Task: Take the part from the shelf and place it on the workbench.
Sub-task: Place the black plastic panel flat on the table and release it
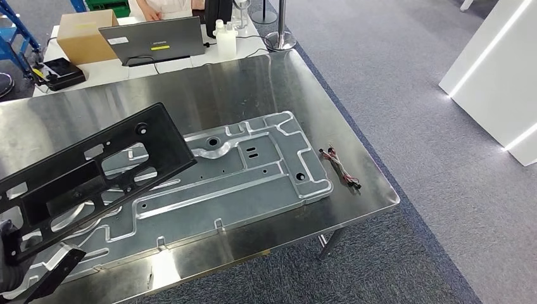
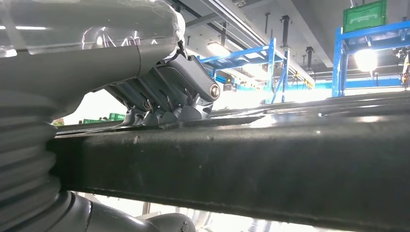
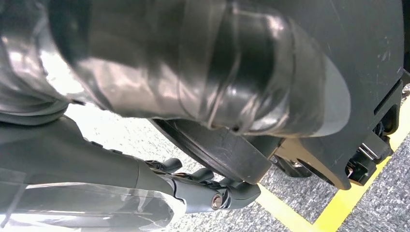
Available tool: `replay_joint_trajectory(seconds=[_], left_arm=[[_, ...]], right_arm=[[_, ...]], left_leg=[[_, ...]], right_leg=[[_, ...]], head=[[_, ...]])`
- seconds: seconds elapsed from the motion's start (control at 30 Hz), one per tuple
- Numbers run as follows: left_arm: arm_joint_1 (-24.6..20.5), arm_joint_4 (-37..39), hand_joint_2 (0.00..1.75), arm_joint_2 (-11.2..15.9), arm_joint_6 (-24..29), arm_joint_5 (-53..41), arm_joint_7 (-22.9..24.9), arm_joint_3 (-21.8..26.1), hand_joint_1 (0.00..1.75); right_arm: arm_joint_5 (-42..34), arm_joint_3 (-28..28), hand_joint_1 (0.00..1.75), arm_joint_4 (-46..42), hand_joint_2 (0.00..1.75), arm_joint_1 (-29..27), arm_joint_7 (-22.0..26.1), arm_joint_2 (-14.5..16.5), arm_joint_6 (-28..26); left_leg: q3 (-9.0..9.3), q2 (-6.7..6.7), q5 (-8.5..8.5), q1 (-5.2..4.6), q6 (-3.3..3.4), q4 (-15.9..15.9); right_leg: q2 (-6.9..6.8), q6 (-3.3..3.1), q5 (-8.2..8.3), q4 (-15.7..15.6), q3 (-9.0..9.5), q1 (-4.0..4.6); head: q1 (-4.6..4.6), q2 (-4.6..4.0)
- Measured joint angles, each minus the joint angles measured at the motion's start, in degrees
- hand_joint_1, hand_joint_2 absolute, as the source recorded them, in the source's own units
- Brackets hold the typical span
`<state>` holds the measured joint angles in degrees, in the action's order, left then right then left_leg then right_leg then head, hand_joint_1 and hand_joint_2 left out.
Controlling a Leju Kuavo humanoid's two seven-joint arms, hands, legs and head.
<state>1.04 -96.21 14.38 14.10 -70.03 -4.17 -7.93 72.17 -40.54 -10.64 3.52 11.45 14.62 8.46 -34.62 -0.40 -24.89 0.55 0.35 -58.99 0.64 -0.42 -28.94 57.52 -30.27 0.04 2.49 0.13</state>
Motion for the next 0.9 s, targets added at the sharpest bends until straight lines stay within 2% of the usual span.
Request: replay_joint_trajectory(seconds=[0.57,0.63,0.73,0.77,0.8,0.83,0.9], left_arm=[[-0.2,0.0,1.75,0.1,0.1,0.1,-0.1,0.0,1.75],[-2.8,1.8,1.75,1.0,2.1,1.9,-0.9,-1.1,1.75],[-11.1,8.9,1.75,4.0,8.0,11.3,-3.1,-4.4,1.75],[-13.4,10.9,1.75,4.7,9.1,14.2,-3.4,-4.8,1.75],[-15.3,12.4,1.75,5.2,9.5,15.6,-3.5,-5.1,1.75],[-16.9,13.8,1.75,5.6,9.2,15.3,-3.4,-5.6,1.75],[-19.4,15.9,1.75,6.0,8.5,11.2,-2.6,-8.1,1.75]], right_arm=[[0.5,0.1,0.0,0.0,0.0,-0.2,0.2,-0.1,-0.3],[3.3,0.8,0.0,1.0,0.0,-2.0,4.0,-3.1,-3.1],[7.6,2.4,0.0,4.5,0.0,-9.4,20.4,-12.8,-7.6],[7.9,2.7,0.0,5.3,0.0,-12.2,24.3,-15.9,-7.9],[8.1,3.0,0.0,5.9,0.0,-14.4,25.5,-18.2,-7.9],[8.4,3.3,0.0,6.4,0.0,-15.8,24.5,-19.9,-7.9],[9.1,3.9,0.0,7.4,0.0,-15.8,18.9,-20.9,-7.1]], left_leg=[[0.05,0.02,0.0,0.01,0.0,0.0],[0.09,-0.15,-0.01,-0.02,0.09,-0.1],[0.17,-1.11,-0.02,-0.44,0.4,0.0],[0.18,-1.27,-0.03,-0.53,0.45,0.0],[0.15,-1.23,-0.05,-0.55,0.46,0.0],[0.09,-1.09,-0.06,-0.49,0.46,0.0],[-0.01,-0.7,-0.06,-0.28,0.46,0.0]], right_leg=[[0.0,0.0,0.0,0.0,-0.06,-0.03],[-0.28,0.17,-0.12,-0.1,-0.05,-0.14],[-1.26,0.63,-0.51,0.0,0.42,-0.38],[-1.37,0.66,-0.54,0.0,0.54,-0.4],[-1.3,0.66,-0.51,0.0,0.58,-0.41],[-1.12,0.64,-0.41,-0.1,0.55,-0.34],[-0.69,0.62,-0.17,-0.3,0.41,-0.15]], head=[[0.0,0.0],[0.04,0.0],[0.32,0.0],[0.37,0.0],[0.45,0.0],[0.5,0.0],[0.62,0.0]])
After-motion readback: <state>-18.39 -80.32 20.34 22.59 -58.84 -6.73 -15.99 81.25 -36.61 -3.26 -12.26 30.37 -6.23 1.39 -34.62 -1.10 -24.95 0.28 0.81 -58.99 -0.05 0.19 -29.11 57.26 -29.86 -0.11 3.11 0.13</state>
